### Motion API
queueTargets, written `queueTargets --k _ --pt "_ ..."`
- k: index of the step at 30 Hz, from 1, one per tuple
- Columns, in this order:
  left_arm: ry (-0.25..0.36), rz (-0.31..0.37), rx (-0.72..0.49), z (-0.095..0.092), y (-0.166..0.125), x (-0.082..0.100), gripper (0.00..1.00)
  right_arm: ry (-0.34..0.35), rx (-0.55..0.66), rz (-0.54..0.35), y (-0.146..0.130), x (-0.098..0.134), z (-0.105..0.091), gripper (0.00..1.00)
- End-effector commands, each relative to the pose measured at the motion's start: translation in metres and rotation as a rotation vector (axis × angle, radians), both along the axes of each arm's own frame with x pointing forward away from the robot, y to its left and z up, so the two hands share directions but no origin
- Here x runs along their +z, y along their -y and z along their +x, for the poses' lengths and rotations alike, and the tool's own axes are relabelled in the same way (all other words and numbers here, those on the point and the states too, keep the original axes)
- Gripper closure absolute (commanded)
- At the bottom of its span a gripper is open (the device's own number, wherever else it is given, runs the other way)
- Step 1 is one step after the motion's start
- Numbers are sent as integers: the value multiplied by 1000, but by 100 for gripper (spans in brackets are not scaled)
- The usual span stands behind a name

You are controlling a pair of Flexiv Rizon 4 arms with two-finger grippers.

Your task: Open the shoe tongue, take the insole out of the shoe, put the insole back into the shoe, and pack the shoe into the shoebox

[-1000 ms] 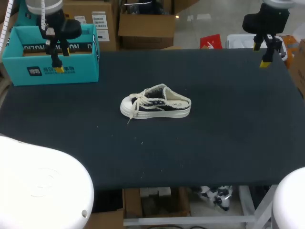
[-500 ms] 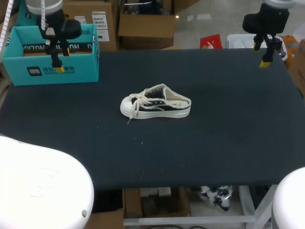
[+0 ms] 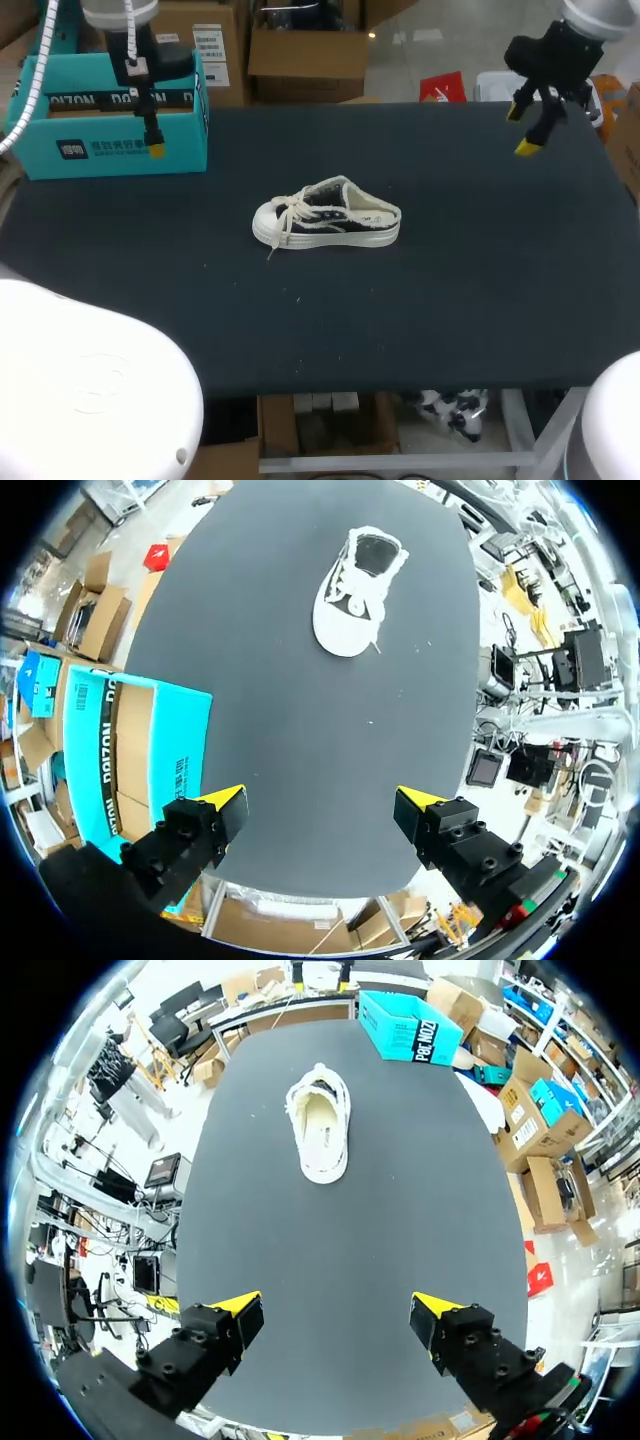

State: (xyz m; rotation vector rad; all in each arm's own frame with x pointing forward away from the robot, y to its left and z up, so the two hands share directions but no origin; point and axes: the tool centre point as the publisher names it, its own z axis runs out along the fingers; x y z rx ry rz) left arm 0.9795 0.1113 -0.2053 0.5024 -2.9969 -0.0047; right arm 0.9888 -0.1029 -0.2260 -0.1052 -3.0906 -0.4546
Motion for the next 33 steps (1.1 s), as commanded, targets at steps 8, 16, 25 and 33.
queueTargets --k 8,16,25,33 --pt "6 -4 240 -5 26 -8 0 82 11 196 -62 -40 -15 0" --pt "4 46 298 -6 24 -7 0 84 -5 263 -75 -43 -14 0" --pt "4 46 298 -6 24 -7 0 84 -5 263 -75 -43 -14 0" --pt "-8 79 478 -16 56 -15 0 85 4 281 -97 -63 -11 0"
